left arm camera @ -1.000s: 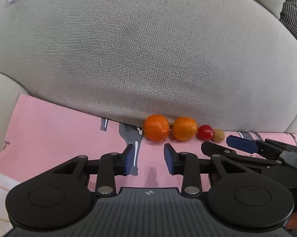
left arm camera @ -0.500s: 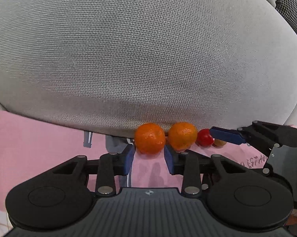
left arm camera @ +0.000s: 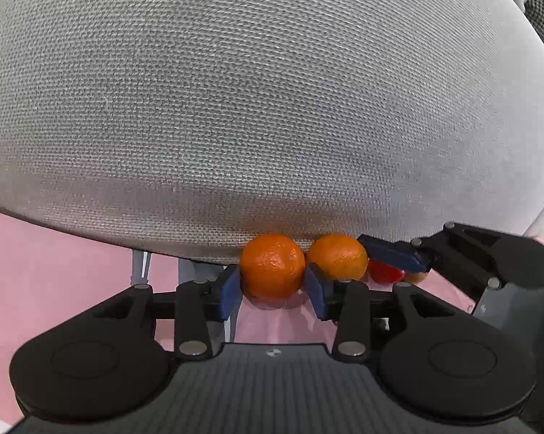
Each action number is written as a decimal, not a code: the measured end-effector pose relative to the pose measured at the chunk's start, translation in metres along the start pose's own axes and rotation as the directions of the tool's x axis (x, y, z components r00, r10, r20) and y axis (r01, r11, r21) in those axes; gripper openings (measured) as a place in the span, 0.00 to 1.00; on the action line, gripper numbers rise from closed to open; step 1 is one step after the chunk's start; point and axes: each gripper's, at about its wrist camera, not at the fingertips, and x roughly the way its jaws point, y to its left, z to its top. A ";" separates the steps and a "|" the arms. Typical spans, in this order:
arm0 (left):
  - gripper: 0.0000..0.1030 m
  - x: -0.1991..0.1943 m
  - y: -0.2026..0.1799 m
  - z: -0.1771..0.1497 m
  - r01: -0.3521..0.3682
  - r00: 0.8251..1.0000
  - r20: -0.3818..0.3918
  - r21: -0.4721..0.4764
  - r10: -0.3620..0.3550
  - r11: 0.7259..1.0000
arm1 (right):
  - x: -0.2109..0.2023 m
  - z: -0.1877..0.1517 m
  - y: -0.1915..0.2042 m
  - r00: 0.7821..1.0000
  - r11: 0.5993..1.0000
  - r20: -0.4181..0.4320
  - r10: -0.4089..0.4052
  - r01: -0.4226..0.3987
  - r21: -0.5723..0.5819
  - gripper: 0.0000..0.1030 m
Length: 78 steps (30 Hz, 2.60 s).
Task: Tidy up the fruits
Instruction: 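Grasp a mandarin with the left tool while the right tool grasps another mandarin, then carry both mandarins over the green colander and open both tools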
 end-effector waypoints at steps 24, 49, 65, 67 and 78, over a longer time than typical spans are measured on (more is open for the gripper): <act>0.43 -0.076 -0.024 -0.001 -0.011 0.997 0.077 0.004 0.010 1.000 | -0.084 0.007 -0.003 0.999 0.999 0.049 -0.008 0.006 0.049 0.39; 0.43 -0.168 -0.170 -0.077 0.215 0.972 0.047 0.234 -0.232 0.948 | -0.241 -0.081 -0.026 0.996 0.957 0.018 -0.082 0.073 0.280 0.39; 0.43 -0.117 -0.255 -0.093 0.318 0.947 -0.157 0.335 -0.280 0.887 | -0.267 -0.174 -0.101 0.980 0.946 -0.184 -0.076 0.129 0.297 0.39; 0.43 -0.107 -0.258 -0.096 0.321 0.944 -0.187 0.324 -0.272 0.890 | -0.265 -0.177 -0.106 0.978 0.948 -0.197 -0.062 0.119 0.295 0.39; 0.43 -0.061 -0.264 -0.106 0.308 0.924 -0.318 0.287 -0.213 0.907 | -0.238 -0.182 -0.112 0.963 0.963 -0.267 0.027 0.047 0.266 0.39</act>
